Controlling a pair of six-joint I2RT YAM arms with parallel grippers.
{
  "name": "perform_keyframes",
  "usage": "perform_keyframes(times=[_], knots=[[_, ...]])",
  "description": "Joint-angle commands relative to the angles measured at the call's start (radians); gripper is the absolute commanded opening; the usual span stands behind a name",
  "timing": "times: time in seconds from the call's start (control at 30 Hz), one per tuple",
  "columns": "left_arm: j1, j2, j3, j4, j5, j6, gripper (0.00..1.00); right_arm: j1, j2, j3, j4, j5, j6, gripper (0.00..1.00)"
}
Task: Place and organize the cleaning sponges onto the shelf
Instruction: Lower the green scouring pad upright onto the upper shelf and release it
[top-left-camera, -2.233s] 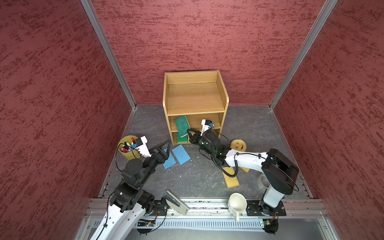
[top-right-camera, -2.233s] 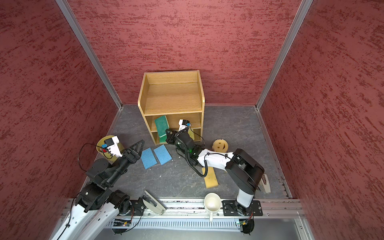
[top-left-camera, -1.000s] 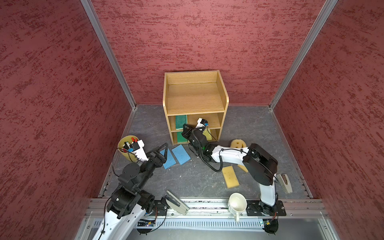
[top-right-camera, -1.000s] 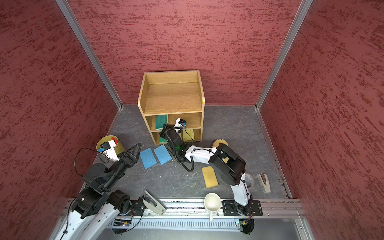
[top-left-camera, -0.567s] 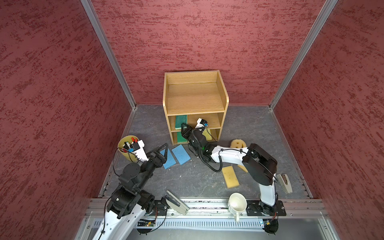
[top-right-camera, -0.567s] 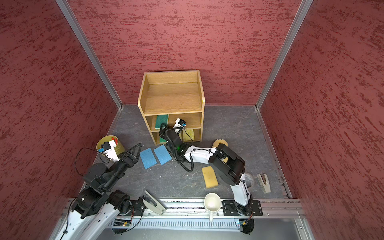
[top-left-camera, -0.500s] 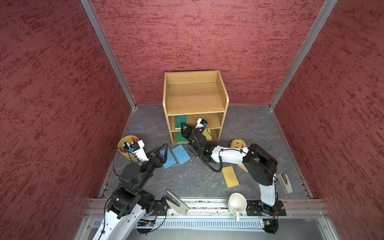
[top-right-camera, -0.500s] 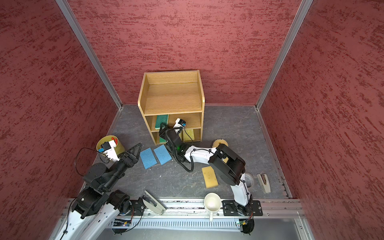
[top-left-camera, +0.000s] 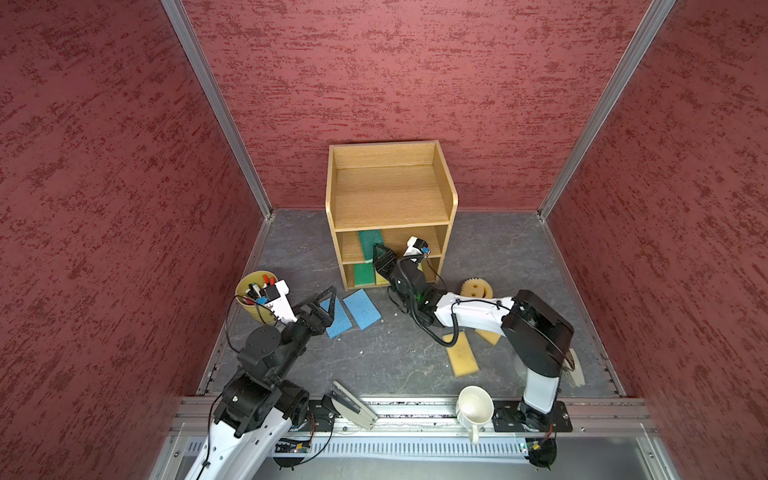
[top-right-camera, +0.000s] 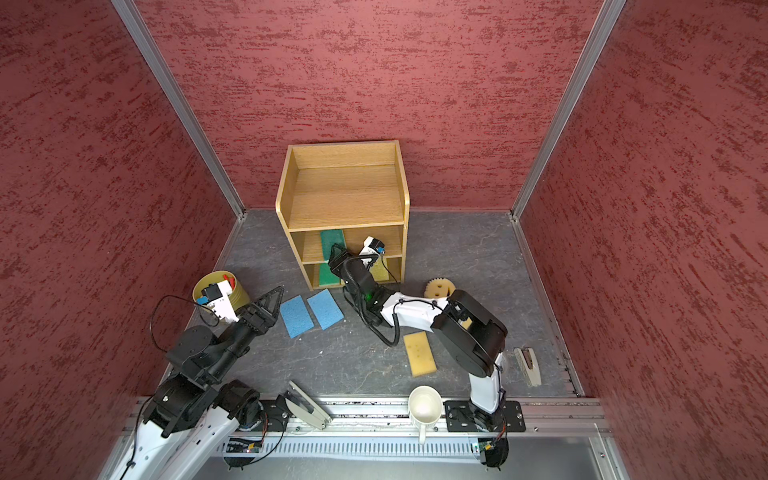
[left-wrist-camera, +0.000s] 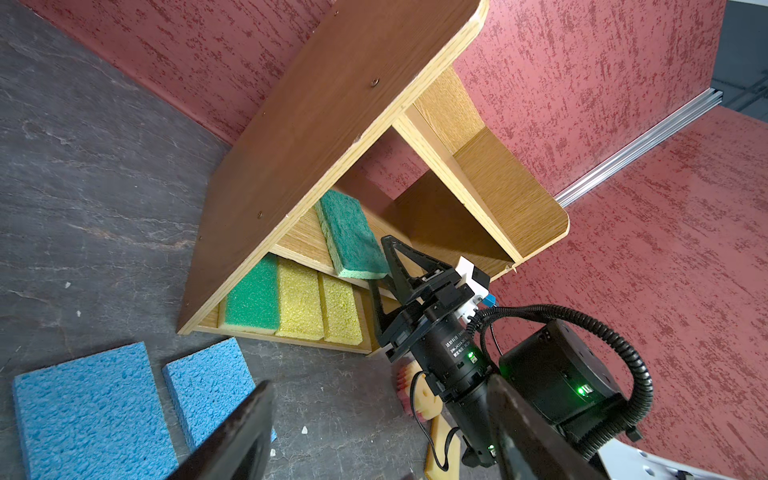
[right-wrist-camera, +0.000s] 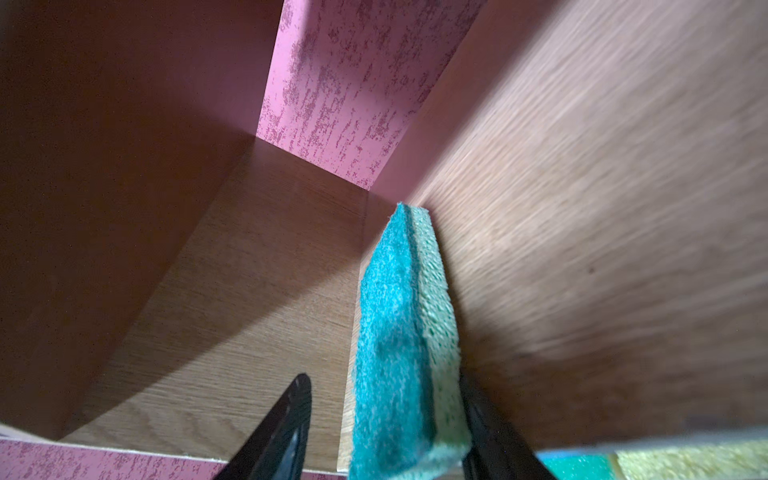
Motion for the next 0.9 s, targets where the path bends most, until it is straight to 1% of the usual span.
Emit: perform_keyframes(times=[0.0,0.03,0.13,0.17,0.2,0.27,0.37,0.57,0.77,0.87], knots=[[-0.002,0.007,-0.009,0.007,0.001,0.005,0.79,-0.007,0.001,0.027,-0.079,-0.021,-0.005,0.63],[-0.002,0.005,-0.008,0.007,0.001,0.006,0.8,-0.005,0.008,0.054,-0.119,-0.025,-0.029,0.65],[-0.002,0.005,-0.007,0.007,0.0,0.007,0.8,-0.005,0.039,0.175,-0.317,-0.037,-0.127,0.72],[-0.003,0.007,-0.009,0.008,0.0,0.008,0.8,-0.005,0.05,0.197,-0.34,-0.058,-0.164,0.72],[-0.002,0.007,-0.009,0.007,-0.002,0.011,0.8,-0.005,0.055,0.21,-0.365,-0.063,-0.173,0.72],[-0.002,0.008,-0.013,0.009,-0.003,0.01,0.8,-0.005,0.061,0.204,-0.361,-0.083,-0.174,0.72],[-0.002,0.008,-0.017,0.011,0.0,0.007,0.8,-0.007,0.06,0.183,-0.361,-0.083,-0.166,0.72],[-0.002,0.001,-0.013,-0.004,-0.004,0.014,0.8,-0.015,0.021,0.148,-0.382,-0.092,-0.176,0.75],[-0.003,-0.002,-0.015,-0.005,-0.004,0.014,0.81,-0.017,-0.037,0.133,-0.479,-0.063,-0.219,0.77],[-0.003,-0.001,-0.017,-0.008,-0.006,0.014,0.81,-0.018,-0.048,0.174,-0.571,-0.076,-0.279,0.77]])
